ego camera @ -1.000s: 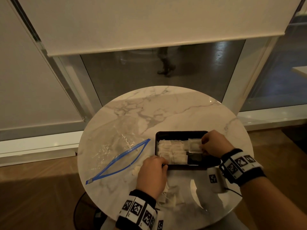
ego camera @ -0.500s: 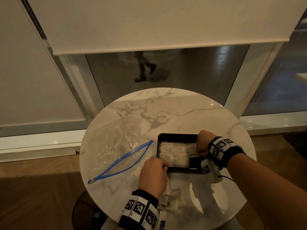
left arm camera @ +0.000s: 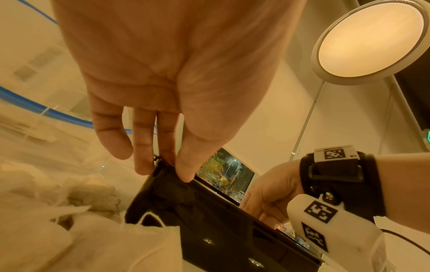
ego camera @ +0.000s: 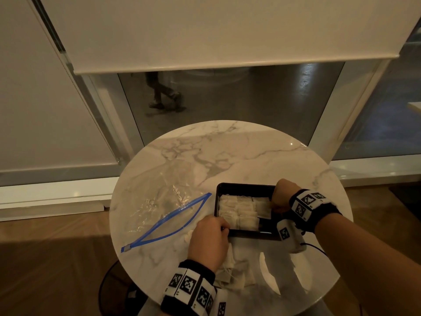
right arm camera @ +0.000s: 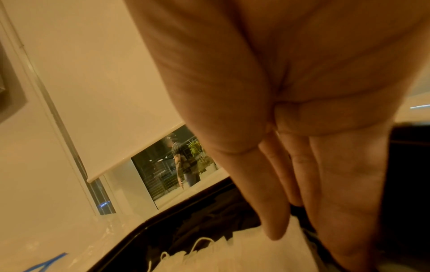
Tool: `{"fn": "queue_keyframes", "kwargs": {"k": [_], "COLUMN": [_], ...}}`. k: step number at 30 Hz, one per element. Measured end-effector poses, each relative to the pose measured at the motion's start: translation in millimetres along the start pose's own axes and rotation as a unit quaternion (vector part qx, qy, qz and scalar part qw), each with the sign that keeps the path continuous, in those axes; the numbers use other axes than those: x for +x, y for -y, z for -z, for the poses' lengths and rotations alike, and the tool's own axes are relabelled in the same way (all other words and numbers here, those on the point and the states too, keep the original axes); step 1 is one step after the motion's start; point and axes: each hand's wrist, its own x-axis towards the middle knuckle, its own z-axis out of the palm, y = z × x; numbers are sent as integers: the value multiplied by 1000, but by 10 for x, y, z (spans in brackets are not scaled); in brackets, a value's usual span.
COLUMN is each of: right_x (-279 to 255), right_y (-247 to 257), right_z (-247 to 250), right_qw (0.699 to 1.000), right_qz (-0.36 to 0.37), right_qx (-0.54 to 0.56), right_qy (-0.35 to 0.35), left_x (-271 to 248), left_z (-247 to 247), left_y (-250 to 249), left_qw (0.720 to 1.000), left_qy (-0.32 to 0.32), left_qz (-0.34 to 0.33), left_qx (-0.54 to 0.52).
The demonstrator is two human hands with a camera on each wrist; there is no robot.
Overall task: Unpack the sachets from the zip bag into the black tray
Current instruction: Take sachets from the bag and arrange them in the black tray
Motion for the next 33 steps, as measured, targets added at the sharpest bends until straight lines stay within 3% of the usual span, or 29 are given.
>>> {"fn": "queue_keyframes", "kwargs": {"k": [6, 10, 33], "right_x": [-66, -126, -47], "right_y": [-26, 32, -3], "right_z": [-12, -98, -281], "right_qw": [996, 991, 983], "right_qz": [58, 105, 165], "right_qx": [68, -13, -48], "right_qy": [31, 81, 63], "left_x": [9, 11, 21], "left_z": [-12, -23, -54], "left_y": [29, 29, 46], "left_qw": [1000, 1000, 1000], "left_qy": [-7, -8, -13], "left_qz": [-1, -2, 3], "left_qx": [-1, -4, -9]}}
